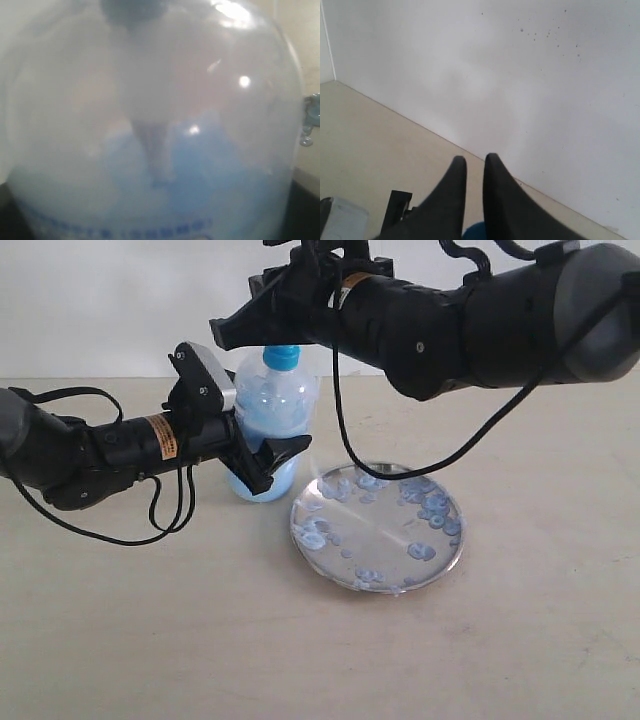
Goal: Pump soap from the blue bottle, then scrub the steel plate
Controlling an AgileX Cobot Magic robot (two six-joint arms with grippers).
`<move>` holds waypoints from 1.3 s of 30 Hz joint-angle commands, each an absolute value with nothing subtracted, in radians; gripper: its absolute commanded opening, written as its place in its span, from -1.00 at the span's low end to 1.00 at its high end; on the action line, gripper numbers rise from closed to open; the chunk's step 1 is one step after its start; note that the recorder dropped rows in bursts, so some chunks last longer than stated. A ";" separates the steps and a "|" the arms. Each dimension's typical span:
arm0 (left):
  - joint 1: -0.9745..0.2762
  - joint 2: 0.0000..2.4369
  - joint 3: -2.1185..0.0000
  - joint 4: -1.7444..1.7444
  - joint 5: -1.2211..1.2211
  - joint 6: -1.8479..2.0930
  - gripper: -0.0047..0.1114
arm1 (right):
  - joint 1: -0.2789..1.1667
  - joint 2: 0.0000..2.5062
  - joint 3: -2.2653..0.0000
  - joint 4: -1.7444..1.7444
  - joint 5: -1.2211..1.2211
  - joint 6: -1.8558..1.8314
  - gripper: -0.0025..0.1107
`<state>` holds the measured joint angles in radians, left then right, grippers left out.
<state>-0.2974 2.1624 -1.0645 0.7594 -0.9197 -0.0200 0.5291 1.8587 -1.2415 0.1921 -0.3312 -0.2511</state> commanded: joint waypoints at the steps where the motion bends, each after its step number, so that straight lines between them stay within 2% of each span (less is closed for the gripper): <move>1: -0.300 2.169 -1.060 0.801 -0.918 0.009 -0.84 | 0.528 1.926 -1.198 0.201 -0.105 -0.273 -0.96; 10: -0.300 2.169 -1.060 0.657 -0.924 -0.061 -0.84 | 0.528 1.809 -1.198 0.201 -0.703 -0.565 -0.96; 13: -0.295 2.173 -1.060 0.581 -0.970 -0.066 -0.84 | 0.528 1.746 -1.198 0.201 -0.745 -0.565 -0.96; 20: -0.273 2.237 -1.057 0.579 -1.149 -0.217 -0.84 | 0.528 1.613 -1.198 0.201 -0.678 -0.584 -0.96; 25: -0.273 2.300 -1.057 0.579 -1.221 -0.222 -0.84 | 0.526 1.520 -1.198 0.280 -0.255 -0.641 -0.96; 31: -0.271 2.298 -1.057 0.549 -1.221 -0.205 -0.83 | 0.523 1.487 -1.198 0.280 -0.010 -0.672 -0.96; 33: -0.271 2.298 -1.057 0.549 -1.221 -0.205 -0.71 | 0.521 1.485 -1.198 0.280 0.006 -0.661 -0.96; 36: -0.271 2.298 -1.057 0.551 -1.221 -0.205 -0.31 | 0.521 1.485 -1.198 0.280 0.006 -0.660 -0.96; 39: -0.271 2.298 -1.057 0.532 -1.221 -0.209 0.44 | 0.521 1.485 -1.198 0.280 0.029 -0.661 -0.96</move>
